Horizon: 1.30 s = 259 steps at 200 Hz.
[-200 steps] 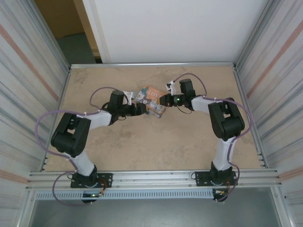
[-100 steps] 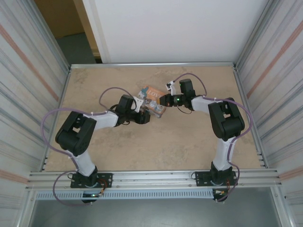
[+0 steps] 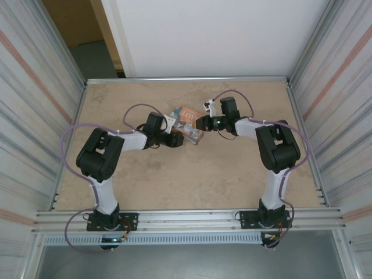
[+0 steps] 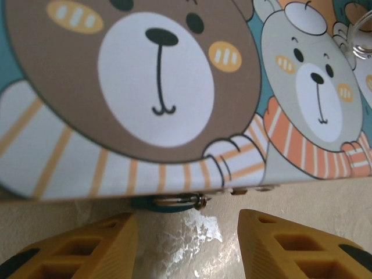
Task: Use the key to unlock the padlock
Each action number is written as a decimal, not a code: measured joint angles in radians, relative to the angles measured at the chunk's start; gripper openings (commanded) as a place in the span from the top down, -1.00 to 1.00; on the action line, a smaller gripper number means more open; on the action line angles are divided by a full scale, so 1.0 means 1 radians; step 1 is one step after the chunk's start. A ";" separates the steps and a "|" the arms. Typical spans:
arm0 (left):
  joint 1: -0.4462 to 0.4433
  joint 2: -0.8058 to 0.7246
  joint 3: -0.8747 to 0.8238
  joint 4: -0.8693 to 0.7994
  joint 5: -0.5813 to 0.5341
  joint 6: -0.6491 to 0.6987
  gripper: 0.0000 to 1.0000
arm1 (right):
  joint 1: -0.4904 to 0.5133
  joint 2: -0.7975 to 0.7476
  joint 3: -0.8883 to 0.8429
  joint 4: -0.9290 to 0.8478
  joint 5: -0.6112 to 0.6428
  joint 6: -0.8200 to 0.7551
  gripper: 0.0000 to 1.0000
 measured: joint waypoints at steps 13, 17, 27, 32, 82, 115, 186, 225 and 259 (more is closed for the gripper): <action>0.000 0.013 0.009 -0.001 0.002 0.002 0.02 | 0.000 0.000 0.000 0.000 0.000 0.000 1.00; 0.000 0.016 0.012 -0.001 0.003 0.003 0.02 | 0.000 0.000 0.000 0.000 0.000 0.000 1.00; 0.000 0.024 0.019 -0.001 0.003 0.003 0.02 | 0.000 0.000 0.000 0.000 0.000 0.000 1.00; 0.000 0.026 0.023 -0.001 0.003 0.003 0.02 | 0.000 0.000 0.000 0.000 0.000 0.000 1.00; -0.001 0.043 0.044 0.000 0.015 -0.004 0.03 | 0.000 0.000 0.000 0.001 0.001 0.000 1.00; -0.009 0.046 0.044 0.011 0.019 -0.043 0.07 | 0.000 0.000 0.000 0.001 0.003 0.000 1.00; -0.028 0.050 0.044 0.026 0.018 -0.164 0.16 | 0.000 0.000 0.000 0.005 0.007 0.000 1.00; -0.031 0.051 0.044 0.032 0.018 -0.212 0.24 | 0.000 0.000 0.000 0.009 0.015 0.000 1.00; -0.035 0.055 0.045 0.039 0.010 -0.237 0.33 | 0.000 0.000 0.000 0.012 0.019 0.000 1.00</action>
